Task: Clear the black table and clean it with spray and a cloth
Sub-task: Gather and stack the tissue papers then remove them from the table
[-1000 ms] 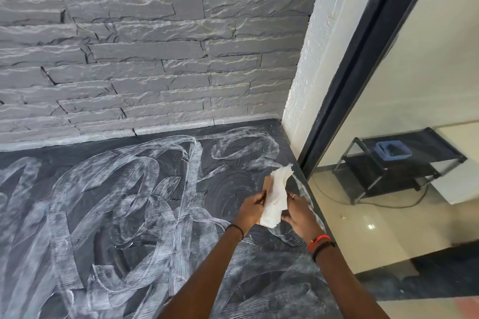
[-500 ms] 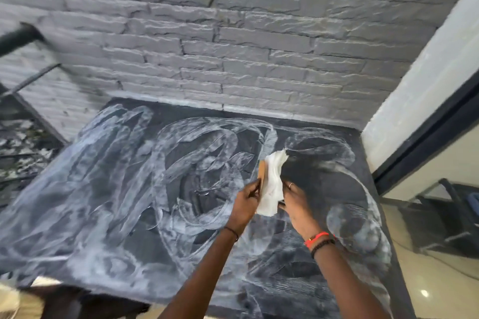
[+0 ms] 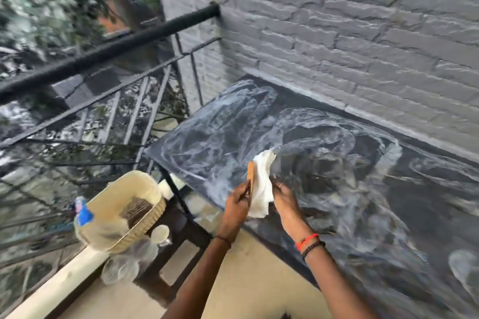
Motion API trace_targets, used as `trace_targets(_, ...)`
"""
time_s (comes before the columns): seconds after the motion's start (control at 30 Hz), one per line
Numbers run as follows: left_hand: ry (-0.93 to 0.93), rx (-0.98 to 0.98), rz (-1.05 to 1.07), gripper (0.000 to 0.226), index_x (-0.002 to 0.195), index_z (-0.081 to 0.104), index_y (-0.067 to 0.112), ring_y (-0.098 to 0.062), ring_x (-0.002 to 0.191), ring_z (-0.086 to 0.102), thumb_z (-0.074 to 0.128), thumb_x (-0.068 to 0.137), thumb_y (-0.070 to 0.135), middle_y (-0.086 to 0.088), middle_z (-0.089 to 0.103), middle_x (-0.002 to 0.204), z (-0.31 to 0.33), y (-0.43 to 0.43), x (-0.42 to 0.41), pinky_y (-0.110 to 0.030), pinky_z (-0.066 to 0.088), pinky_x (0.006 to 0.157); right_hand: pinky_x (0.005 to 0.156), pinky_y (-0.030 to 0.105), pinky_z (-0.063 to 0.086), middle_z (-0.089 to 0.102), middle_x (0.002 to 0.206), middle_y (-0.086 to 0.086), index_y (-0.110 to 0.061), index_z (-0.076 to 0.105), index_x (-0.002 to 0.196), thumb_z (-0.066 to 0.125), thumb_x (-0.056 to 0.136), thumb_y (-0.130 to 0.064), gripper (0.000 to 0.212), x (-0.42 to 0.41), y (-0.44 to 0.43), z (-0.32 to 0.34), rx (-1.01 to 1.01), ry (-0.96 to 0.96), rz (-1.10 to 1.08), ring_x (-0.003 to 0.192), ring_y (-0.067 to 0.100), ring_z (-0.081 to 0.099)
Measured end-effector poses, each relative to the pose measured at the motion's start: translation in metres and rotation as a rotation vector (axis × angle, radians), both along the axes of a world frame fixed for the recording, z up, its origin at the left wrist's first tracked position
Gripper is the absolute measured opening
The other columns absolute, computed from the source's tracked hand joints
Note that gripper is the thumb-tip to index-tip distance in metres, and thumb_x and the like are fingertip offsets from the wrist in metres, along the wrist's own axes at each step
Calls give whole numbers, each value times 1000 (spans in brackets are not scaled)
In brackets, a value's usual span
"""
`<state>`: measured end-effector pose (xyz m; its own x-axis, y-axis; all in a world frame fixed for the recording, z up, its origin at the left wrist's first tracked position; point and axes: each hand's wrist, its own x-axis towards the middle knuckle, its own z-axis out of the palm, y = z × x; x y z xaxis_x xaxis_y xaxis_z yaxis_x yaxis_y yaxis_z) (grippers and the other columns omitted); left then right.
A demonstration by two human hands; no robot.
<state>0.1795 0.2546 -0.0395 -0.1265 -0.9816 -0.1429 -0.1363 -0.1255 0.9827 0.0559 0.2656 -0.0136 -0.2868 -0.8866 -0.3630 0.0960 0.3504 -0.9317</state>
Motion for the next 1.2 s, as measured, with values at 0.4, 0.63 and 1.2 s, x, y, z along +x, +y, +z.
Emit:
trace_targets(0.4,-67,86,288,44,126,60,28,-21,120,53,45,86,21,-2,57,127,-33,35,165,-46,42,107,85,33,53,71,104,3,-13,65,115,52,95,-17,24,161,-8,-25,-1,-57,349,94,17,66)
trace_targets(0.63,-31,157,352,51,102,61,42,3,101,60,42,91,-4,17,63,108,-41,45,206,-29,47,96,81,23,52,69,102,-6,-20,66,114,54,94,-15,24,207,-14,-63,67,-2,422,95,13,64)
trace_targets(1.2,-165,376,302,47,118,64,20,-16,110,58,39,78,22,-3,65,117,-206,-29,234,-41,44,102,82,26,52,72,98,-13,-32,67,108,52,95,-20,23,235,-91,-232,189,103,566,94,8,65)
